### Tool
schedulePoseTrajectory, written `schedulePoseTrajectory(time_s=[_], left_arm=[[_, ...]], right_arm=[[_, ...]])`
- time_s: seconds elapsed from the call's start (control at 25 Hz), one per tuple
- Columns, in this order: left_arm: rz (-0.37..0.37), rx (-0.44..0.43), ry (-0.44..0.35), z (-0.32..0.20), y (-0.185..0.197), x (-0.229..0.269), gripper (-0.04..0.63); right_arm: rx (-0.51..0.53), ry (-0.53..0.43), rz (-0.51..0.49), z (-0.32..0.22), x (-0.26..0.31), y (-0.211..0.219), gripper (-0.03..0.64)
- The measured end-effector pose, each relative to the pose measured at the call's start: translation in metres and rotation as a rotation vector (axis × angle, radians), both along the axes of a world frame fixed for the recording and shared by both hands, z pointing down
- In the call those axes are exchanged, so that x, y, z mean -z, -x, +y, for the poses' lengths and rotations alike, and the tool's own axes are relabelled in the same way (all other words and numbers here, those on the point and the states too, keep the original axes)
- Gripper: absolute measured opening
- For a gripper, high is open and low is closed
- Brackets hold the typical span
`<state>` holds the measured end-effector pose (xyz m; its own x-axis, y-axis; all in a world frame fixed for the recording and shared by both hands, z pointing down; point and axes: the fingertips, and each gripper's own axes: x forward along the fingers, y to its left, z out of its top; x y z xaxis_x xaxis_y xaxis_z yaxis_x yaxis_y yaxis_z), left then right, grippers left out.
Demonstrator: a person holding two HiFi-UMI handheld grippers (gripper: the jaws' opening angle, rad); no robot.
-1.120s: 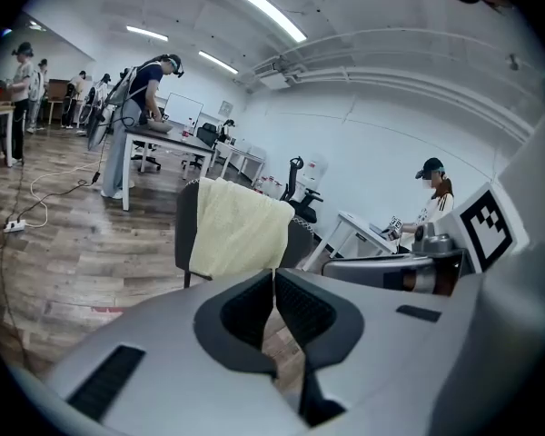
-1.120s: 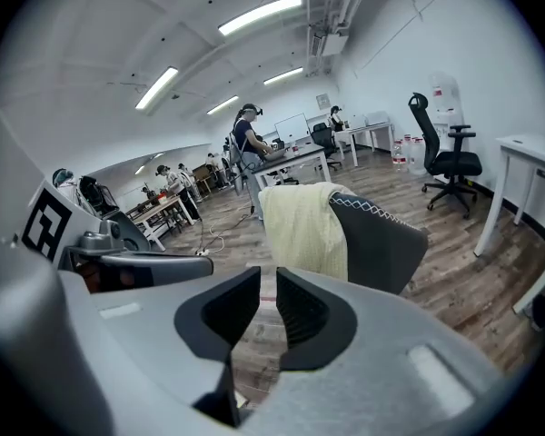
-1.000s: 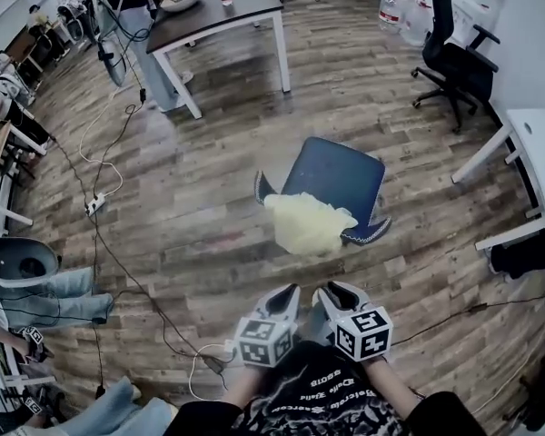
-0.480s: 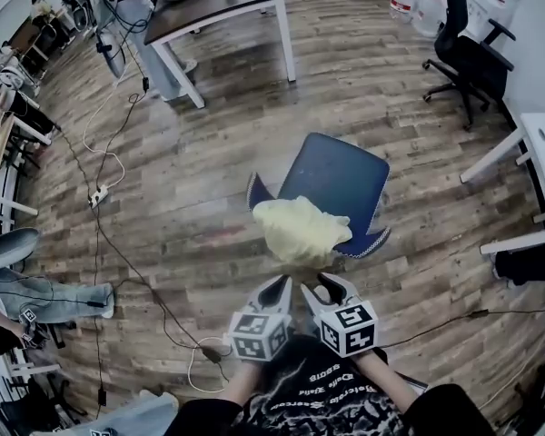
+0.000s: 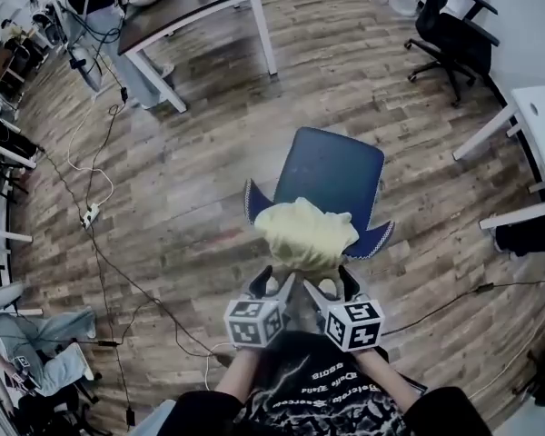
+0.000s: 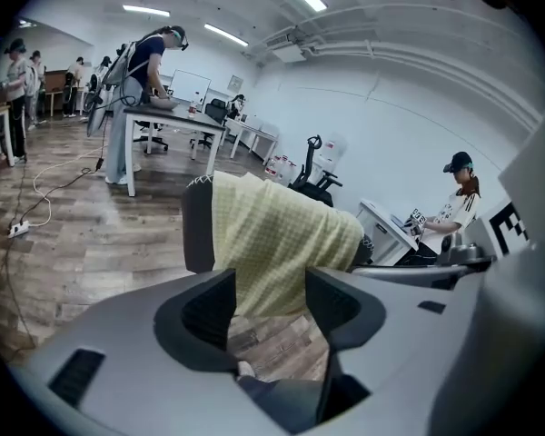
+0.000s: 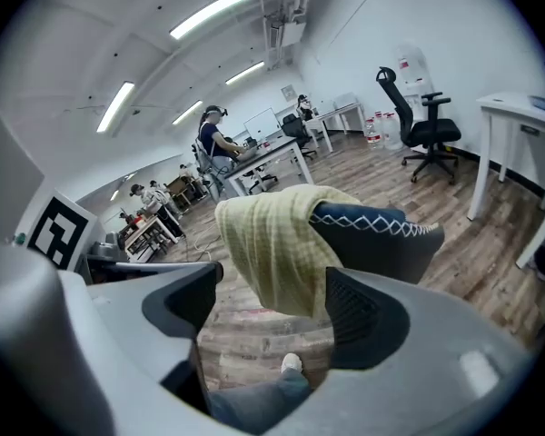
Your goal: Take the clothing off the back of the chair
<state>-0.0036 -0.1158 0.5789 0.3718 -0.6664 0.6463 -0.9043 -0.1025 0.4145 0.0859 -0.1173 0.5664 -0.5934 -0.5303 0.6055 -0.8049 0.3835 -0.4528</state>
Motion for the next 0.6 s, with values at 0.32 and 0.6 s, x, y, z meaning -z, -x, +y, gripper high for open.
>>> schedulePoseTrajectory(time_s=[0.32,0.6], left_arm=[[0.035,-0.135,0.06,-0.034,0.013,-0.022,0.233],[0.05,-0.314,0.077,-0.064,-0.001,-0.032,0.233]], right_arm=[[-0.151,0.029,0.064,-0.023,-0.015,0.007,0.387],[-0.223,0.024,0.129,-0.047,-0.025,0.013,0.39]])
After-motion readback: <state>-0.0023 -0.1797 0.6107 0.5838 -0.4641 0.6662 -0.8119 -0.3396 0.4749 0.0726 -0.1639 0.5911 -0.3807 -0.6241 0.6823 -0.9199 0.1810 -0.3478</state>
